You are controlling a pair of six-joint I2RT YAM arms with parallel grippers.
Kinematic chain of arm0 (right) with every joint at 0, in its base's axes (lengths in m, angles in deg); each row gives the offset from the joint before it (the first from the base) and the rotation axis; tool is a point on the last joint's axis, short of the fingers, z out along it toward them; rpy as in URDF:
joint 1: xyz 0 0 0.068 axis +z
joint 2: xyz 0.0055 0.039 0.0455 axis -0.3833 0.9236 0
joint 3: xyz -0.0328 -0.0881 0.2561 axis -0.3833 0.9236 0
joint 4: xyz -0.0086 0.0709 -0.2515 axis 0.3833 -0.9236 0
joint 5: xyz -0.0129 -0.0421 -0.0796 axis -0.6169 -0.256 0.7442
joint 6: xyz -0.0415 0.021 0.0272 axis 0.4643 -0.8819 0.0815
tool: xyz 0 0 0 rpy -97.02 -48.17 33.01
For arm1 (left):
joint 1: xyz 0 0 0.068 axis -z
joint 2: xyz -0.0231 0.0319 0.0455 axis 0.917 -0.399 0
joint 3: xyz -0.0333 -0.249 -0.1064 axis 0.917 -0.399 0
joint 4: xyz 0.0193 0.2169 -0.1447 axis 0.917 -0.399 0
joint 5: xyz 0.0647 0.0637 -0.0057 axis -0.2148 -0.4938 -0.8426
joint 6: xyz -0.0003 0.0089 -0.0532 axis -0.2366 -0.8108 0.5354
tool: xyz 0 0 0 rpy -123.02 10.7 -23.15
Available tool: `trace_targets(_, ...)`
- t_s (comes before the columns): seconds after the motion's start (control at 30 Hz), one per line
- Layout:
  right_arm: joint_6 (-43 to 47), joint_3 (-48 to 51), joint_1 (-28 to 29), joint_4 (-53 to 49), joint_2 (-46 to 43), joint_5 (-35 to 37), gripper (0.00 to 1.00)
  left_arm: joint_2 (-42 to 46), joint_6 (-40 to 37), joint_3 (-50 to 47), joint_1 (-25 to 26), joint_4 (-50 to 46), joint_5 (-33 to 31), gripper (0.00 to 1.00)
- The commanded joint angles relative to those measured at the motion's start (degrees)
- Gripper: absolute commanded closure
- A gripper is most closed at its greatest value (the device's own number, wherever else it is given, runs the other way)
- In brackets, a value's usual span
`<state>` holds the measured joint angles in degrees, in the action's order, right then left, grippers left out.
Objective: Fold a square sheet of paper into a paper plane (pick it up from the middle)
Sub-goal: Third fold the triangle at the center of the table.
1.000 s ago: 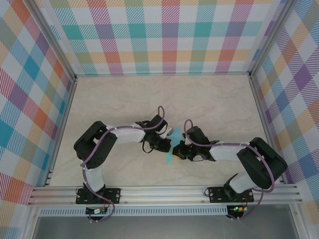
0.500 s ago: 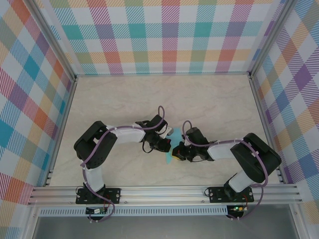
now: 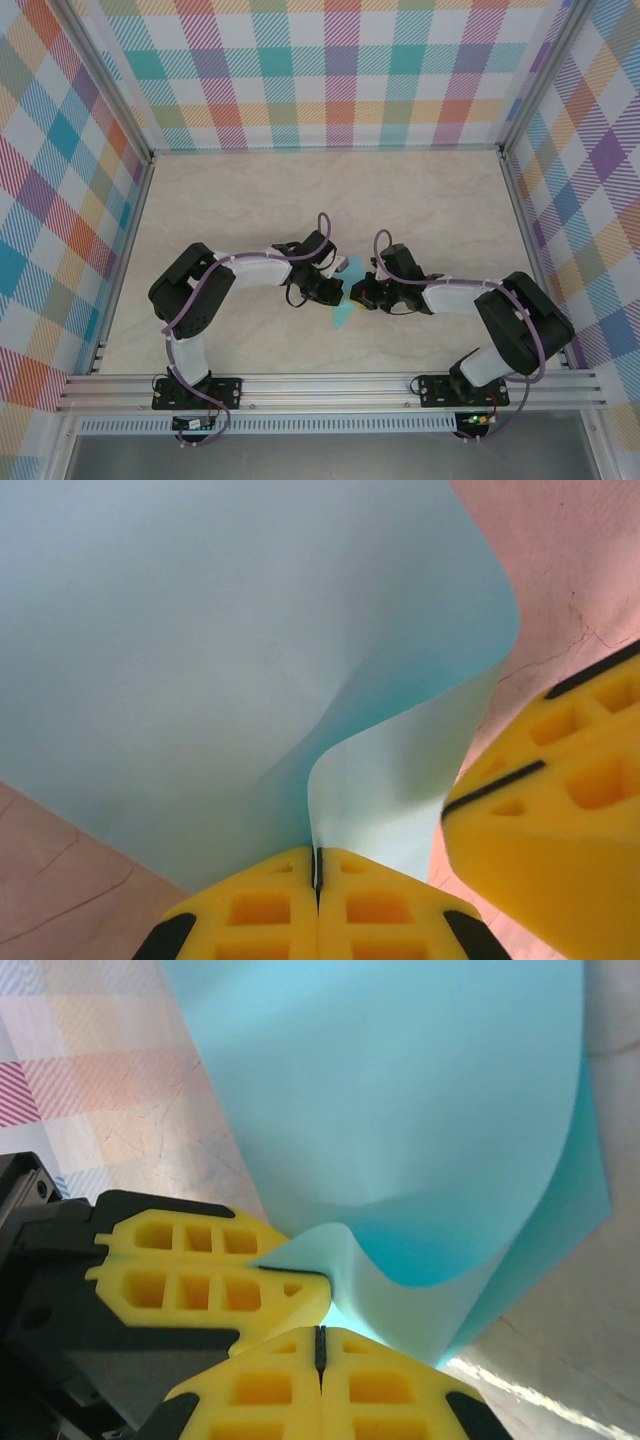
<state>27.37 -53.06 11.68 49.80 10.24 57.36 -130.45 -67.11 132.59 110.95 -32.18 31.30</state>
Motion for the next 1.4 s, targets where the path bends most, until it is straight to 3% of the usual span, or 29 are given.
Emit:
trace_targets(0.0,2.7,-2.1,-0.2,-0.8,3.1,-1.8,1.00,-4.2,-0.8,-0.9,0.2,-2.6,-1.5,0.96)
trace_targets(0.27,3.7,-1.1,-0.7,-3.0,6.7,0.9,1.00,-4.8,-1.2,-0.4,0.3,-3.1,-1.2,0.96)
trace_targets(0.6,7.0,-3.7,-5.7,-7.8,-2.6,-2.9,1.00,-4.5,-1.4,-0.5,0.2,-3.6,-1.6,0.97)
trace_targets(0.87,8.0,-4.3,-8.3,-4.3,2.6,-6.3,1.00,-4.4,-1.7,-0.3,0.3,-4.1,-1.7,0.97)
trace_targets(1.17,11.3,-3.1,-8.5,-8.2,6.8,-1.0,0.99,-4.2,-1.7,-1.3,0.3,-3.9,-2.1,0.97)
trace_targets(1.37,11.1,-5.2,-9.5,-9.3,2.5,-4.2,0.98,-4.1,-1.8,-1.6,0.3,-4.0,-2.3,0.97)
